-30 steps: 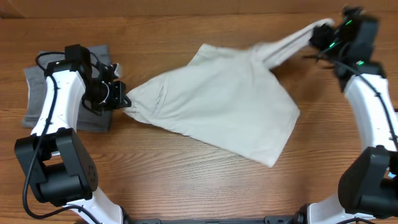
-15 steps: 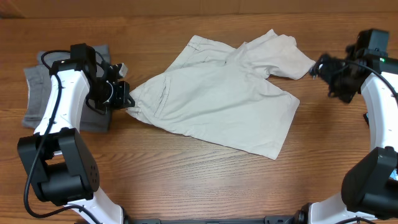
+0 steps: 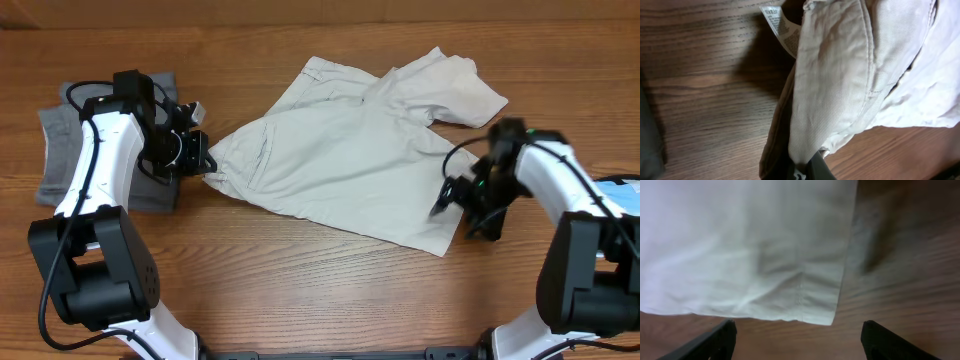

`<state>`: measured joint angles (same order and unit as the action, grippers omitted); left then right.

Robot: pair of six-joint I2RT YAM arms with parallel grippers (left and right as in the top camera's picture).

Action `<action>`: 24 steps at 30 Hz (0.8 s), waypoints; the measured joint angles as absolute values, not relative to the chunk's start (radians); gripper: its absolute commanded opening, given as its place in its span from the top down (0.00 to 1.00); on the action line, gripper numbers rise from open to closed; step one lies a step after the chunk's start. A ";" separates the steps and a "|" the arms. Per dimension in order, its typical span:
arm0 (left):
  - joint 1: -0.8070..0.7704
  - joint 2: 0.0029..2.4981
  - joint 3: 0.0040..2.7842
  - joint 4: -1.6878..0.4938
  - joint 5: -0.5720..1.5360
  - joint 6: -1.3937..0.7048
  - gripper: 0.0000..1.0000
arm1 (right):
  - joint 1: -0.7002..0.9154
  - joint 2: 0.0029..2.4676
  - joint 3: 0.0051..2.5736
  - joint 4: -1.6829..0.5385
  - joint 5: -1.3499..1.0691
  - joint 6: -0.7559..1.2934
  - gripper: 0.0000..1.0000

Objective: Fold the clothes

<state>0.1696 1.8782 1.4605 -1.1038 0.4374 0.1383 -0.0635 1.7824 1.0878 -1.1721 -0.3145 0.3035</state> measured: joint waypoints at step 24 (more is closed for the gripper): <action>0.170 1.856 1.468 -1.180 0.444 0.139 0.95 | -0.146 1.717 1.048 -1.100 -0.408 0.361 0.96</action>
<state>0.1696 1.8565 1.4677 -1.1805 0.4438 0.1387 -0.1463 1.7168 1.0481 -1.1004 -0.4084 0.3614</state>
